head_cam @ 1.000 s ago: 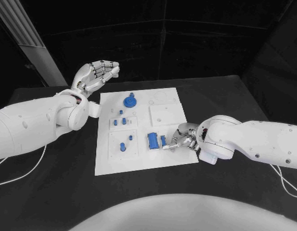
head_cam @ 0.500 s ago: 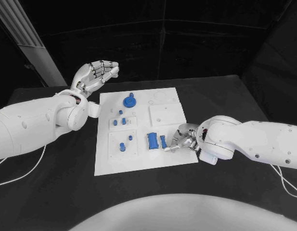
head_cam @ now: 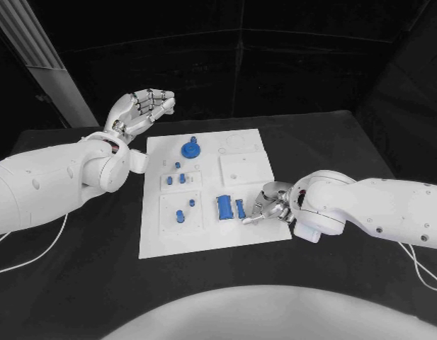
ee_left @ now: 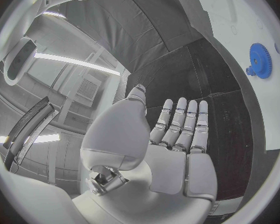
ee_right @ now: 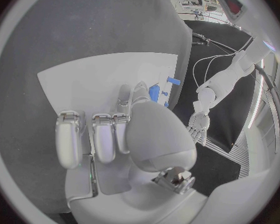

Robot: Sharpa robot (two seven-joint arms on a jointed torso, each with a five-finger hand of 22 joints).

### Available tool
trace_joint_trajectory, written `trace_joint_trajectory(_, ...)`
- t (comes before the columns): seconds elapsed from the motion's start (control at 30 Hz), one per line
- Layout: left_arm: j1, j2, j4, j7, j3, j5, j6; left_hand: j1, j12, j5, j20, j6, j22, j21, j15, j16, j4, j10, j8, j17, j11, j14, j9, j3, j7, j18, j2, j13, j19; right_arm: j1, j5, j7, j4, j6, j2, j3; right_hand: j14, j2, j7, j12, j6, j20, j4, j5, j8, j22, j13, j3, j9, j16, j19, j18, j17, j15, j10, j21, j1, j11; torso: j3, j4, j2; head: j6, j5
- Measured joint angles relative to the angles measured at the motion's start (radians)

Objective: Assemble the parts on the task board

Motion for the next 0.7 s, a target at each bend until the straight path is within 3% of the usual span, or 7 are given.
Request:
trace_joint_trajectory(0.2,0.000,0.000,0.000,0.000,0.000,0.000,0.000,0.000,0.000,0.000,0.000,0.000,0.000,0.000,0.000,0.000,0.000,0.000,0.000,0.000,0.000,0.000,0.000,0.000,0.000,0.000,0.000,0.000,0.000,0.000,0.002,0.017,0.014,-0.004,-0.017,0.000,0.001,-0.028,0.001,0.000,0.008,0.000,-0.006,-0.025,-0.004,0.000,0.000,-0.039,0.008,0.000,0.000,0.000,0.000,0.002,0.000,0.000,0.029,0.000,0.0001,0.0000,0.000,0.000,0.001)
trace_joint_trajectory(0.4,0.000,0.000,-0.001,0.000,0.000,0.000,0.000,0.000,0.000,0.000,0.000,0.000,0.000,0.000,0.000,0.000,0.000,0.000,0.000,0.000,0.000,0.000,0.000,0.000,0.000,0.000,0.000,0.000,0.000,0.000,0.004,0.053,0.023,-0.030,-0.036,0.000,0.004,-0.021,-0.001,0.001,0.020,0.000,0.014,-0.025,-0.004,0.000,0.000,-0.074,0.016,0.000,0.000,0.000,0.000,-0.001,0.000,0.000,0.038,0.000,0.0000,0.0000,-0.001,0.000,0.002)
trace_joint_trajectory(0.7,0.000,0.001,-0.001,0.000,0.000,0.000,0.000,0.000,0.000,0.000,0.000,0.000,0.000,0.000,0.000,0.000,0.000,0.000,0.000,0.000,0.000,0.000,0.000,0.000,0.000,0.000,0.000,0.000,0.000,0.000,0.006,0.090,0.020,-0.076,-0.037,0.000,0.000,0.010,-0.005,0.004,0.024,0.000,0.027,-0.025,0.001,0.000,0.001,-0.087,0.025,0.000,0.000,0.000,0.000,-0.005,-0.002,0.000,0.007,-0.002,0.0001,0.0000,0.000,0.000,-0.001)
